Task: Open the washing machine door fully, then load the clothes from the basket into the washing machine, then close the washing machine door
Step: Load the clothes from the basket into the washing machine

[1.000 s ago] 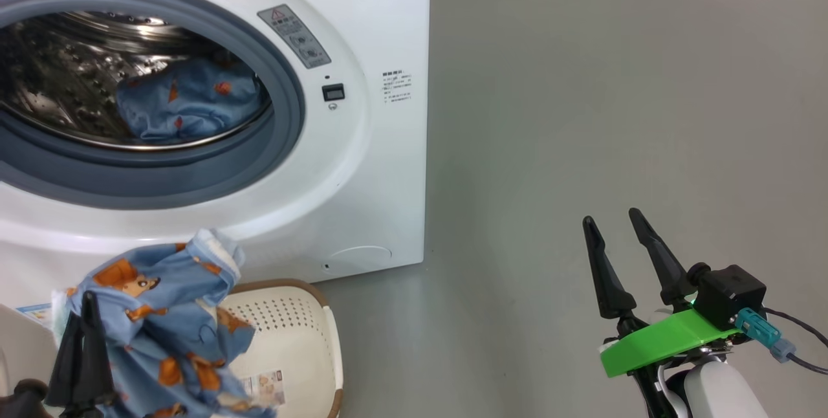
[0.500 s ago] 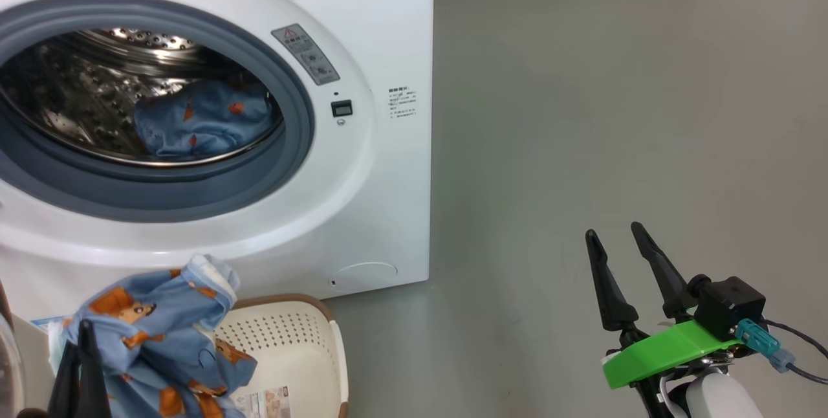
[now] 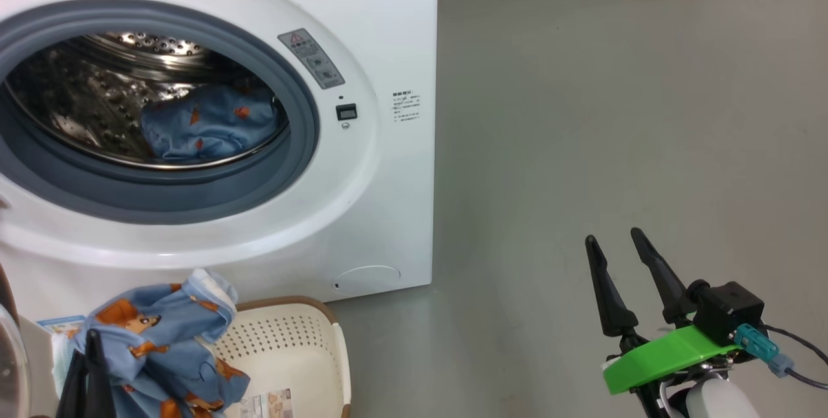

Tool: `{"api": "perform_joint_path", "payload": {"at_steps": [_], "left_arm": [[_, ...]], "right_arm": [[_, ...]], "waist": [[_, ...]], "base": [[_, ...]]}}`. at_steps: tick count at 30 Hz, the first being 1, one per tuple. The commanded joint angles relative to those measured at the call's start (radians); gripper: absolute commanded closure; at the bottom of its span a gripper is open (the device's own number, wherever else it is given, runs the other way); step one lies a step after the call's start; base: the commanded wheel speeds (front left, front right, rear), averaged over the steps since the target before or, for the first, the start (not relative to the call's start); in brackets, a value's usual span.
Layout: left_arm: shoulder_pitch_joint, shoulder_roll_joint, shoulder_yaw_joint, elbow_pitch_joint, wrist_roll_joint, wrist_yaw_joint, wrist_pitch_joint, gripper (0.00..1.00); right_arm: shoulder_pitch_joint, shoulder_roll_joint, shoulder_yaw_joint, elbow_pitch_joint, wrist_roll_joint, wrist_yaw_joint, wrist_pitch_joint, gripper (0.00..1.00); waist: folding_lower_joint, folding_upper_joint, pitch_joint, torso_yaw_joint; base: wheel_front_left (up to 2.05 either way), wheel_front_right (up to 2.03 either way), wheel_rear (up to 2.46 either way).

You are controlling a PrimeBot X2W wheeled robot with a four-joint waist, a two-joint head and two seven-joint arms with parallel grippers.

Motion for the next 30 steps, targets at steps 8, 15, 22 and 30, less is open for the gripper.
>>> {"api": "perform_joint_path", "payload": {"at_steps": [8, 15, 22, 30], "left_arm": [[-0.043, 0.013, 0.021, -0.021, -0.024, 0.009, -0.012, 1.00], [-0.125, 0.013, 0.023, -0.013, -0.014, -0.010, -0.012, 1.00], [-0.238, 0.014, 0.019, 0.009, -0.001, -0.031, -0.012, 1.00], [-0.411, 0.042, 0.029, 0.052, 0.003, -0.046, -0.012, 1.00]], "right_arm": [[-0.007, 0.001, 0.024, -0.034, -0.003, 0.002, -0.005, 0.00], [-0.023, 0.001, 0.015, -0.053, 0.000, 0.002, -0.005, 0.00], [-0.049, 0.001, 0.011, -0.073, 0.005, 0.002, -0.005, 0.00], [-0.086, 0.001, 0.013, -0.088, 0.003, 0.002, -0.005, 0.00]], "waist": [[0.0000, 0.0000, 0.051, 0.003], [0.0000, 0.0000, 0.143, 0.000], [0.0000, 0.0000, 0.231, -0.006], [0.0000, 0.0000, 0.317, -0.013]], "base": [[0.00, 0.00, 0.00], [0.00, 0.00, 0.00], [0.00, 0.00, 0.00], [0.00, 0.00, 0.00]]}}
